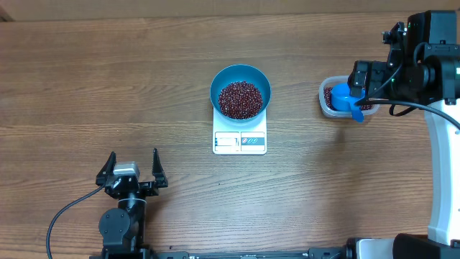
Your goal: Scoop item into bowl and weigh 150g on scale
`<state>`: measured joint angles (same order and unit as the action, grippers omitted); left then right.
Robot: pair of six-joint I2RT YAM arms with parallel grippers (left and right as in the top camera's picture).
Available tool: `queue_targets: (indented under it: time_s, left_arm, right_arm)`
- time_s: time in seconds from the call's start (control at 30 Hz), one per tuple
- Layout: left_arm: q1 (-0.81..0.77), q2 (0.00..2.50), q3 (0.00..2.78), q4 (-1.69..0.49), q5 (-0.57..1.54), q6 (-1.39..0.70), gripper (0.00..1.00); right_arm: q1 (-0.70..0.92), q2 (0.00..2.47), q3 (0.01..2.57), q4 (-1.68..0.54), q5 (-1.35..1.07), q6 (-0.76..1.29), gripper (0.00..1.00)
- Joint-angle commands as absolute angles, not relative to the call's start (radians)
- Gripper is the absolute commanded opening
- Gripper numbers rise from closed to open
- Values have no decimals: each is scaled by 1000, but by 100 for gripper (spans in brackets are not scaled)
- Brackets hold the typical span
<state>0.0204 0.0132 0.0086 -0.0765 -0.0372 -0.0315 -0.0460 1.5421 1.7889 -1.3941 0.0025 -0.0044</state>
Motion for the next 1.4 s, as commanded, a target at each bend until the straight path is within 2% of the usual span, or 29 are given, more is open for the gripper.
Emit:
queue_targets:
  time_s: [0.0, 0.47, 0.6, 0.93, 1.37]
  left_arm:
    - [26, 5, 5, -76, -28, -52, 100]
    - [26, 5, 5, -76, -28, -52, 99]
    - [26, 5, 5, -76, -28, -52, 100]
    - [26, 5, 5, -76, -28, -52, 100]
    - [26, 5, 5, -76, -28, -52, 99]
  right_arm:
    - [-52, 1536, 1807, -1391, -5, -8, 100]
    - [-52, 1536, 1806, -1389, 9, -9, 100]
    - [-52, 1535, 1777, -1291, 8, -9, 100]
    - [-45, 1465, 1475, -776, -108, -8, 100]
    - [-45, 1088, 701, 115, -220, -1, 100]
